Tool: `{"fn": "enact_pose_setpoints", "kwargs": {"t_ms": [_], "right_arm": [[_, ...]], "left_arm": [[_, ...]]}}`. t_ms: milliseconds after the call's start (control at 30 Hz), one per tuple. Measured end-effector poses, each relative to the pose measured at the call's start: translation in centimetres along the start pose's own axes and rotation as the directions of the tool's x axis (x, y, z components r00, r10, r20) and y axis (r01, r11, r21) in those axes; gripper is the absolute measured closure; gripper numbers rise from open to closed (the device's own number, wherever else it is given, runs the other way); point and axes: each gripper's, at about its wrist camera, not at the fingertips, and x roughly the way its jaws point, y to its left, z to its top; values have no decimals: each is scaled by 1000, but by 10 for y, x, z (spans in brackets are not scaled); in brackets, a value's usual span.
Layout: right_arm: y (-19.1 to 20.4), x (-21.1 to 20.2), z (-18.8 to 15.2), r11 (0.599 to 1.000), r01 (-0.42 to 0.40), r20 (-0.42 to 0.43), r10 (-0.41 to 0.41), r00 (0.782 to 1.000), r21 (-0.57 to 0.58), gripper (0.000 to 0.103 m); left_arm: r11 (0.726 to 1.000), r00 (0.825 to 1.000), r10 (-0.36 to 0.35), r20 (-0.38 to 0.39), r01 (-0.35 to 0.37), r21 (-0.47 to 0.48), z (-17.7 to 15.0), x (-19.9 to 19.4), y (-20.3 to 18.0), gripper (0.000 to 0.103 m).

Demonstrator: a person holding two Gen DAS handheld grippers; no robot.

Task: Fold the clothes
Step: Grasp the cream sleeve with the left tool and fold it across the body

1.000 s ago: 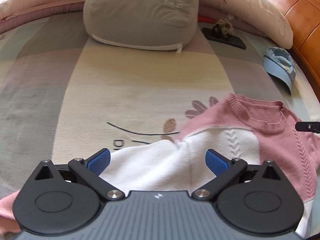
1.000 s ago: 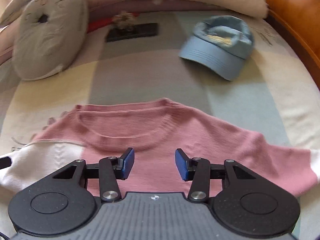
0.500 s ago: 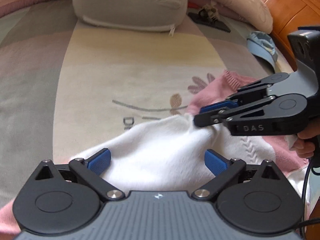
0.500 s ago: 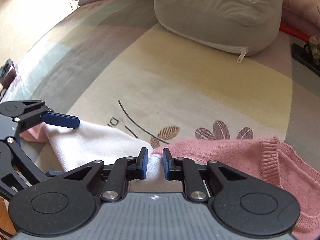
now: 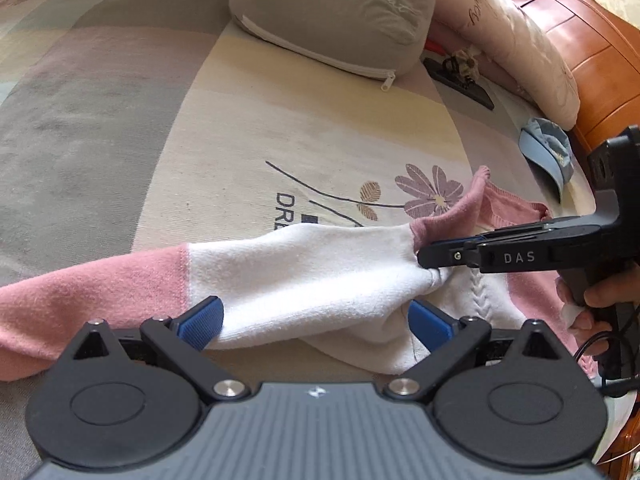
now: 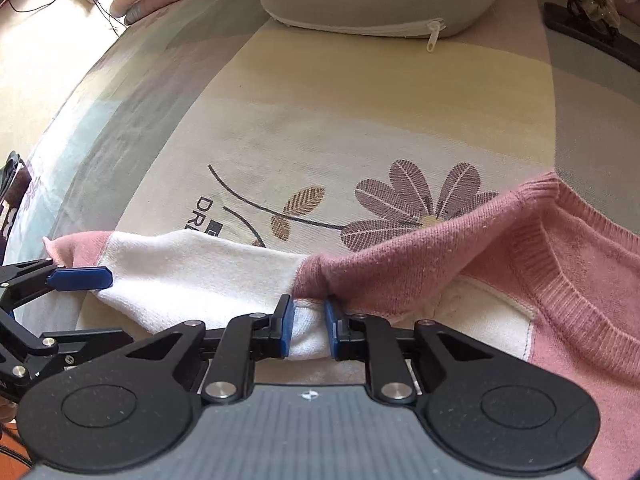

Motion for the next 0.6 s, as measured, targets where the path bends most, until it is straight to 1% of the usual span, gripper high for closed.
{"fn": "enact_pose_setpoints", "kwargs": {"t_ms": [200,267,333,367,433,467,533,600], "right_arm": [[10,-10,12,1000,-4,21,4,1000,-22,74],[15,-14,16,999,1,34,1,999,-43,73],[21,-16,19,998,-6,42,8,999,-58,73],[24,-17,20,998,-11,44,14,999,-67,73],[31,-17,21,996,-14,48,18,999,-86,73],[34,-17,21,995,-19,49,24,999,-93,73],[40,-17,20,994,-29,51,35,998,-103,73],[45,-17,19,993,-34,53,40,998,-109,73]], "left_arm": [[993,998,61,14,-59,-106,-13,-19,24,5],[984,996,92,19,-88,-155,-20,-25,34,5],[967,993,118,33,-107,-232,-25,-33,49,6],[956,991,130,40,-115,-271,-27,-37,56,7],[926,987,144,74,-108,-363,-31,-48,74,9],[904,984,154,91,-103,-414,-33,-53,84,9],[858,977,174,119,-92,-505,-37,-61,104,14],[804,969,196,148,-72,-590,-42,-67,126,21]]}}
